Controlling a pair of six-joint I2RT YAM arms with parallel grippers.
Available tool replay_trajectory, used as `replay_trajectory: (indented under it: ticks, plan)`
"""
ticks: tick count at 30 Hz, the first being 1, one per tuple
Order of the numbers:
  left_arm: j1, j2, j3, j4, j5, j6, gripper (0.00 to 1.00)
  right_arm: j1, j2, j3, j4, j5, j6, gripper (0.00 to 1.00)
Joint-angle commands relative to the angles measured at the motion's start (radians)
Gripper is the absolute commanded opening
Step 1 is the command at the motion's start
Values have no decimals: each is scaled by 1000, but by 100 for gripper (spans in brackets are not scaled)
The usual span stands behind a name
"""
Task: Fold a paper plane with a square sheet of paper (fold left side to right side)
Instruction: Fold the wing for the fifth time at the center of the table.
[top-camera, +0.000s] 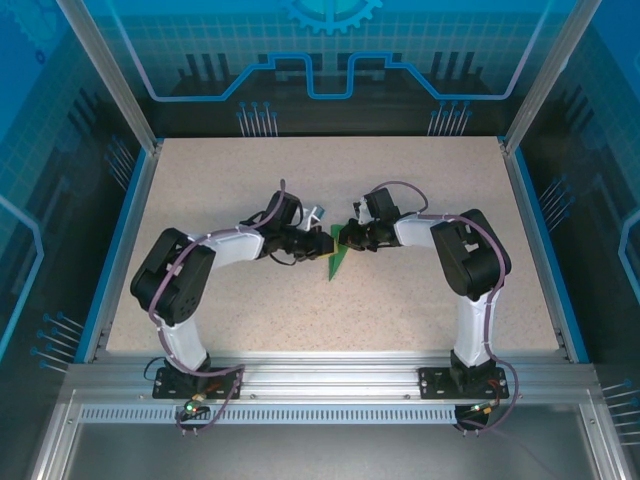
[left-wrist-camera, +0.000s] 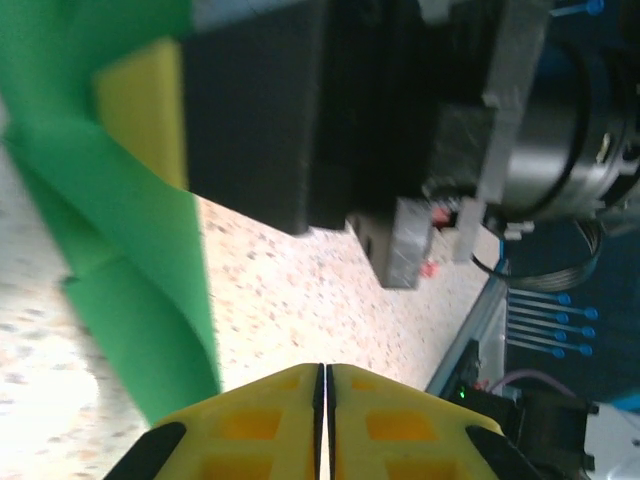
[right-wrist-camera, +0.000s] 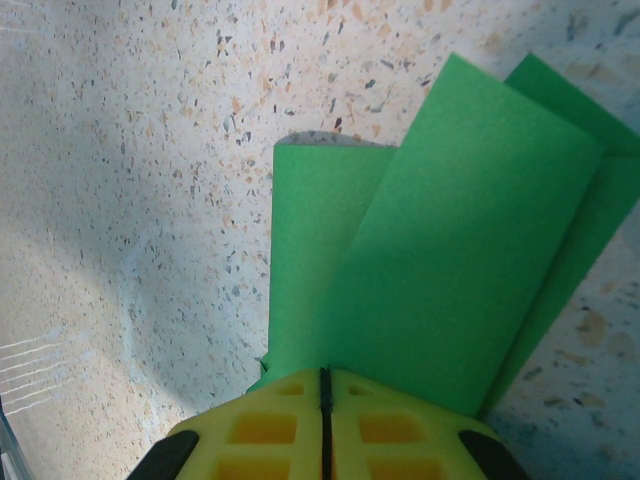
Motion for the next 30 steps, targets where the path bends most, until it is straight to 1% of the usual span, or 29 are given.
replay_trajectory:
  ticks: [1,10,17,30]
  plan:
    - [-8,41,42,-22,43,-17,12,6,47,-15,-72,25,-15,9]
    - [-12,146,100,-64,44,1,12,6,44,-12,-75,25,-16,9]
    - [-13,177,109,-138,-20,39,12,6,43,-8,-90,34,-24,9]
    - [-12,206,107,-183,-73,58,12,7,37,-7,-98,41,-33,9]
